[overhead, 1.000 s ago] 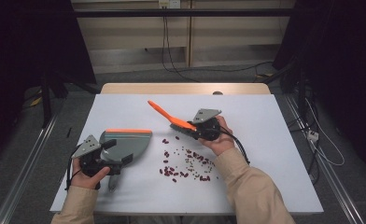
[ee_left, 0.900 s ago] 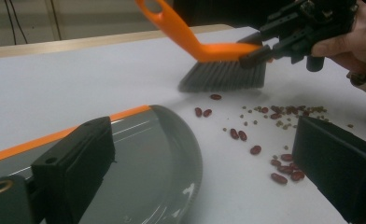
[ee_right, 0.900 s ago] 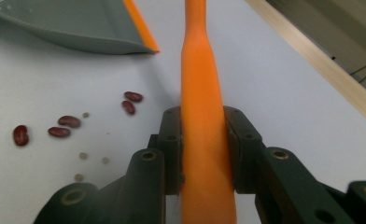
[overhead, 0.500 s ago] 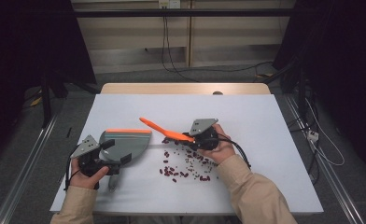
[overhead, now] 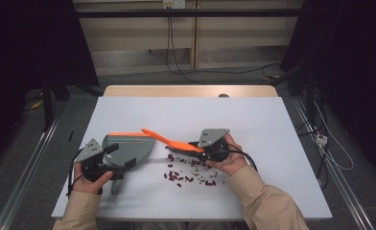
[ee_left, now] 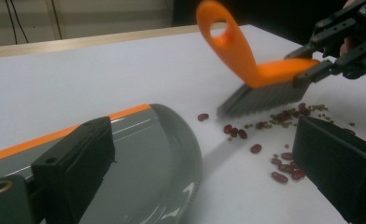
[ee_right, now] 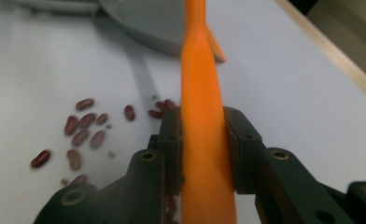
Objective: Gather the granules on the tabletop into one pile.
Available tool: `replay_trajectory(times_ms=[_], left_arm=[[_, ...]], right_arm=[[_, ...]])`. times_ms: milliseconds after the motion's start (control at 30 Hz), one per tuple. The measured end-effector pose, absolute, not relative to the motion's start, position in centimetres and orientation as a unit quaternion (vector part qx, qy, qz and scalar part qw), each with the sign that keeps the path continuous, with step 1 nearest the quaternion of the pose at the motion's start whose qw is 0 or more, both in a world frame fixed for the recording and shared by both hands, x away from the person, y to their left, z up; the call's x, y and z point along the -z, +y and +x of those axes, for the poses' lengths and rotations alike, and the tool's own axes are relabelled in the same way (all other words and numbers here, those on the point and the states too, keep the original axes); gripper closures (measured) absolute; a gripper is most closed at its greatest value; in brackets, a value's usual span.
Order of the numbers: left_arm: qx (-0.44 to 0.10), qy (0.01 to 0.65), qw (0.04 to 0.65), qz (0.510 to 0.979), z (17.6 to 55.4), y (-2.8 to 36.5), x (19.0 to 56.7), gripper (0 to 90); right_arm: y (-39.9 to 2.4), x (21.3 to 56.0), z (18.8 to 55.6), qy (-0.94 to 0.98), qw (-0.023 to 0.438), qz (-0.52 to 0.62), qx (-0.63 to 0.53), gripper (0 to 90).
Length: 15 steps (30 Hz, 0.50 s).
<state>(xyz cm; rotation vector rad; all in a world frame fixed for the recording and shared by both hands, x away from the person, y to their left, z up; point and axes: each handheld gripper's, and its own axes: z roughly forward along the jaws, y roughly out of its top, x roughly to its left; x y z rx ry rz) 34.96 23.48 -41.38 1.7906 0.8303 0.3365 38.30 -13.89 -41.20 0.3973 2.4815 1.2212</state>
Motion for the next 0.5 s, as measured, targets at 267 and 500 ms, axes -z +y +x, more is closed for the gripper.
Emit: replay_trajectory(times_ms=[267,500], left_arm=[[-0.141,0.351,0.537,0.754,35.1,23.6,41.5,5.7],[-0.14,0.352,0.54,0.751,35.1,24.0,41.5,5.7]], right_arm=[[-12.9,41.4,41.3,0.869,0.197,0.154,-0.427,71.5],[-11.3,42.4,41.7,0.882,0.183,0.126,-0.415,71.5]])
